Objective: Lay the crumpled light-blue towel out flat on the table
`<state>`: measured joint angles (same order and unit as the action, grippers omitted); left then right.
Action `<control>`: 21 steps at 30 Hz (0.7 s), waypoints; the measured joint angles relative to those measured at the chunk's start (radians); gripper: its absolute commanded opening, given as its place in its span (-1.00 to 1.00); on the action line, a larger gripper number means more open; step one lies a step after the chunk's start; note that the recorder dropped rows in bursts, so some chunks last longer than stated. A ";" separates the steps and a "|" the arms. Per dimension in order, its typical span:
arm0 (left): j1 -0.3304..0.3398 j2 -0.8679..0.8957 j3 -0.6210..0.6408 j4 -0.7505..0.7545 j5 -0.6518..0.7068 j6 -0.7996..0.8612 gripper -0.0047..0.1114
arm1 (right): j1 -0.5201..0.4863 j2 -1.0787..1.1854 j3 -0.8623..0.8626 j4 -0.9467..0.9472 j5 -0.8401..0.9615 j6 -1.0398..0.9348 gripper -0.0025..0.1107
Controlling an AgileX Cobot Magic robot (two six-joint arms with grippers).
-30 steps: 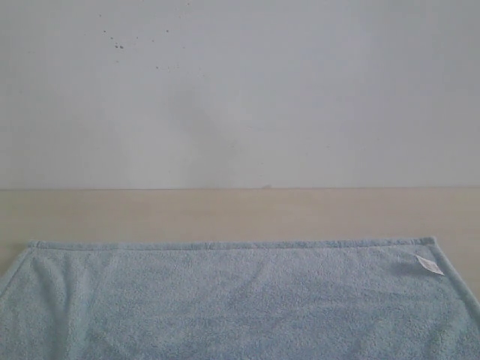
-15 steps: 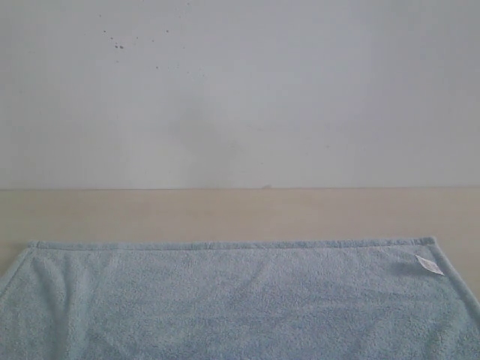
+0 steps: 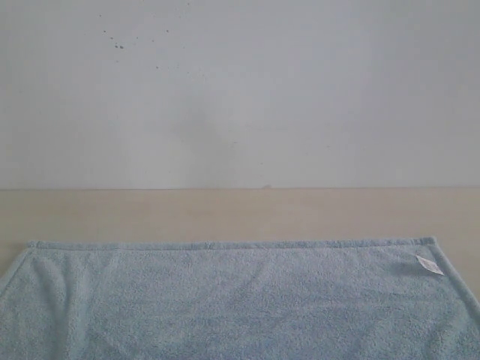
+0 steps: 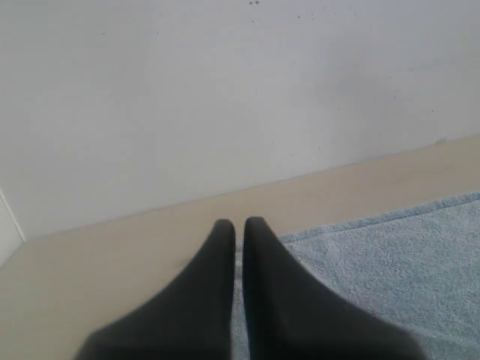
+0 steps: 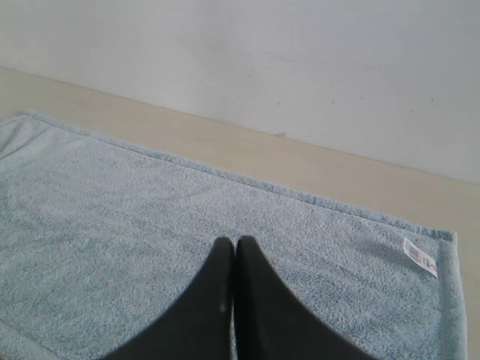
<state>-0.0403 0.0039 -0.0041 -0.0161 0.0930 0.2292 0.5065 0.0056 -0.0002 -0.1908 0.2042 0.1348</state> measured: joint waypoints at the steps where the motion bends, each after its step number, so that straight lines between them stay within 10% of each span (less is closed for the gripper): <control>1: -0.006 0.000 0.000 0.011 0.000 -0.012 -0.85 | 0.000 0.000 0.000 0.000 0.000 0.000 -0.96; 21: -0.019 0.000 0.000 0.127 -0.006 -0.229 -0.85 | 0.000 0.000 0.000 0.000 0.000 0.000 -0.96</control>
<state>-0.0597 0.0039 -0.0041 0.1106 0.0873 0.0000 0.5065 0.0056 -0.0002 -0.1908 0.2042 0.1348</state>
